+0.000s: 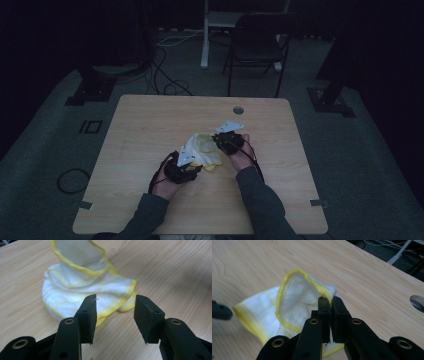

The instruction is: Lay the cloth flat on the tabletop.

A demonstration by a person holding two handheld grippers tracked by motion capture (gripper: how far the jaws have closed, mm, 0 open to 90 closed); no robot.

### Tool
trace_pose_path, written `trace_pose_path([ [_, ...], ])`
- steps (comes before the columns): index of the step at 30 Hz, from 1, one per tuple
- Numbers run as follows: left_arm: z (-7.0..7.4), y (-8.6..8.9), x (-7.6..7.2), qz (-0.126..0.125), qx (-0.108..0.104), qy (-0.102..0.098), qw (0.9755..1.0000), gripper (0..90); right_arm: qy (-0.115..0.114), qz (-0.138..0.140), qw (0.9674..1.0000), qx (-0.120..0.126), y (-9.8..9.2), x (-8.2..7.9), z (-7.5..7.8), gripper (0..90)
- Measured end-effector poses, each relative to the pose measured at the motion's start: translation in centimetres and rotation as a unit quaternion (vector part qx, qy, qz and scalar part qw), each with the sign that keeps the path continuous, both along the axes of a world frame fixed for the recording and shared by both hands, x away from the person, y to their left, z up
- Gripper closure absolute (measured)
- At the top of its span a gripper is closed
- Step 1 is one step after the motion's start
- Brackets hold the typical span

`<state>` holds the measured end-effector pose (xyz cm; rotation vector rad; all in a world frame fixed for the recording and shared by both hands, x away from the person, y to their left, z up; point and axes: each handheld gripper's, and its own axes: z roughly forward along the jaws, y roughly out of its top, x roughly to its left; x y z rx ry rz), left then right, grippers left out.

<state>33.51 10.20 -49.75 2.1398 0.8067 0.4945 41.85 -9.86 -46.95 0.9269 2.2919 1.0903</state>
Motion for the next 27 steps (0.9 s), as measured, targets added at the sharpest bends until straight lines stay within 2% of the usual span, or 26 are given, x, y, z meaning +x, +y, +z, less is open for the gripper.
trace_pose_path([
  [5,-0.3,-1.4,0.4,-0.015,0.012,-0.002,0.9998,53.7,0.009,-0.005,0.9999,0.008,-0.1,0.6,-0.2,87.8],
  [11,-0.4,-3.2,1.0,-0.030,0.022,-0.015,0.9992,53.2,0.013,-0.004,0.9999,0.005,-0.1,1.2,-0.2,87.8],
  [15,-0.7,-4.7,1.6,-0.045,0.043,-0.023,0.9978,52.1,0.016,-0.005,0.9999,0.005,-0.3,1.6,-0.3,87.7],
  [19,-1.2,-5.7,2.0,-0.050,0.058,-0.030,0.9966,51.1,0.025,-0.009,0.9996,0.007,-0.6,2.1,-0.5,87.7],
  [21,-1.5,-6.1,2.6,-0.043,0.062,-0.027,0.9967,51.6,0.026,-0.008,0.9996,0.008,-0.7,2.2,-0.6,87.7],
  [23,-1.7,-6.2,2.8,-0.037,0.077,-0.029,0.9960,55.6,0.027,-0.008,0.9996,0.008,-0.8,2.2,-0.6,87.8],
  [24,-1.7,-6.2,2.8,-0.037,0.077,-0.029,0.9960,59.8,0.027,-0.008,0.9996,0.008,-0.8,2.2,-0.6,87.8],
  [25,-1.7,-6.2,2.9,-0.035,0.083,-0.026,0.9956,59.8,0.028,-0.009,0.9995,0.008,-0.9,2.2,-0.6,87.7],
  [26,-1.7,-6.0,3.0,-0.037,0.081,-0.022,0.9958,69.9,0.028,-0.011,0.9995,0.009,-1.1,2.3,-0.7,87.7],
  [27,-1.6,-5.8,3.0,-0.037,0.078,-0.022,0.9960,75.3,0.028,-0.012,0.9995,0.009,-1.2,2.4,-0.7,87.7],
])
